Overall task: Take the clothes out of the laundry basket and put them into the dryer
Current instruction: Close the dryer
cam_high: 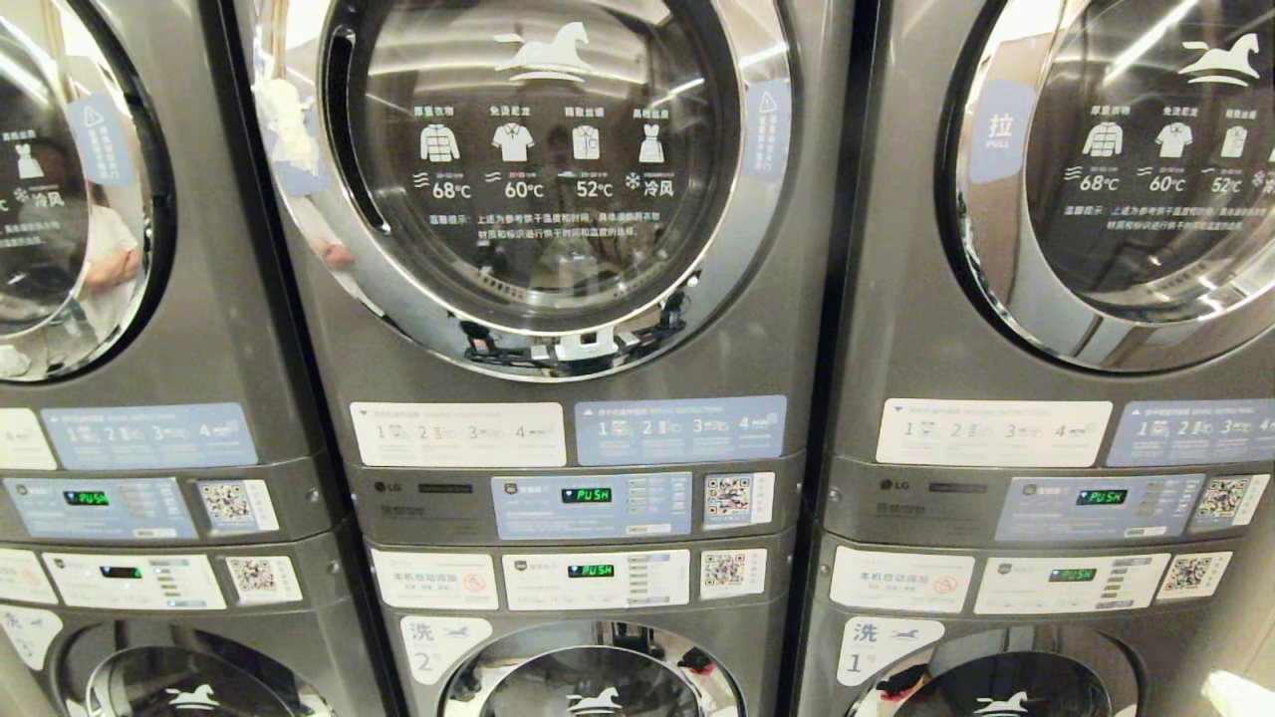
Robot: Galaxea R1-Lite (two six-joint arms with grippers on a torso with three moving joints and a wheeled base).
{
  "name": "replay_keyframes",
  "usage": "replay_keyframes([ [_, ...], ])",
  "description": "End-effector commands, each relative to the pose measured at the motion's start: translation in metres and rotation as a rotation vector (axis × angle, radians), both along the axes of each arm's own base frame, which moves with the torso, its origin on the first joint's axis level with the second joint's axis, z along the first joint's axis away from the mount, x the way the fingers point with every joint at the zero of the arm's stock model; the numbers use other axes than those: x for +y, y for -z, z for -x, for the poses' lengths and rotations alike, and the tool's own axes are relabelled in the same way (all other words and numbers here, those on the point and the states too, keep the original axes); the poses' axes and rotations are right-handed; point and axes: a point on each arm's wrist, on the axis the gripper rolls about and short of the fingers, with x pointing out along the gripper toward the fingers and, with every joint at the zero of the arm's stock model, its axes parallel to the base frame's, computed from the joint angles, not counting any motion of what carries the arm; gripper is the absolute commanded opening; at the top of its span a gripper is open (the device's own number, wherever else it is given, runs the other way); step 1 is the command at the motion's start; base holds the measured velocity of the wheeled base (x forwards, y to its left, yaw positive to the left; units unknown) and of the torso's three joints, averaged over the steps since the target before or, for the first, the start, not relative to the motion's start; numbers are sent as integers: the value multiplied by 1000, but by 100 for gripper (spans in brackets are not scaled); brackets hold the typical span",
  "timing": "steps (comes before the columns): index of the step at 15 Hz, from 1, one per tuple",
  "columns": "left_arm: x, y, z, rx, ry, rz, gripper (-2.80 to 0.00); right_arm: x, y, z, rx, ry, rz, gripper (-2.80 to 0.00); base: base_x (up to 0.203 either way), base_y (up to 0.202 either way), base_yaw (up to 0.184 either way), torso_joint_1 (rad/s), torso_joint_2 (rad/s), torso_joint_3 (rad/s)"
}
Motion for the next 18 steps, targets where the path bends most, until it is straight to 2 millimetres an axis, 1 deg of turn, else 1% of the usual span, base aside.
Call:
replay_keyframes([
  [1,0,0,0,1,0,0,-280,0,14,31,-74,57,32,-280,0,0,0,0,0,0],
  [3,0,0,0,0,-2,0,-280,-2,32,36,35,179,80,-280,0,0,0,0,0,0],
  [4,0,0,0,1,-2,0,-280,-2,35,36,57,191,87,-280,0,0,0,0,0,0],
  [7,0,0,0,1,-2,0,-280,-1,35,37,52,60,152,-280,0,0,0,0,0,0],
  [9,0,0,0,1,-2,0,-280,-1,35,38,47,34,160,-280,0,0,0,0,0,0],
  [10,0,0,0,1,-2,0,-280,-1,35,41,12,36,159,-280,0,0,0,0,0,0],
  [13,0,0,0,1,0,0,-280,-1,38,57,-200,47,153,-280,0,0,0,0,0,0],
  [14,0,0,0,0,0,0,-280,-1,39,59,-232,52,145,-280,0,0,0,0,0,0],
  [18,0,0,0,1,0,0,-280,-2,39,58,-216,54,140,-280,0,0,0,0,0,0],
])
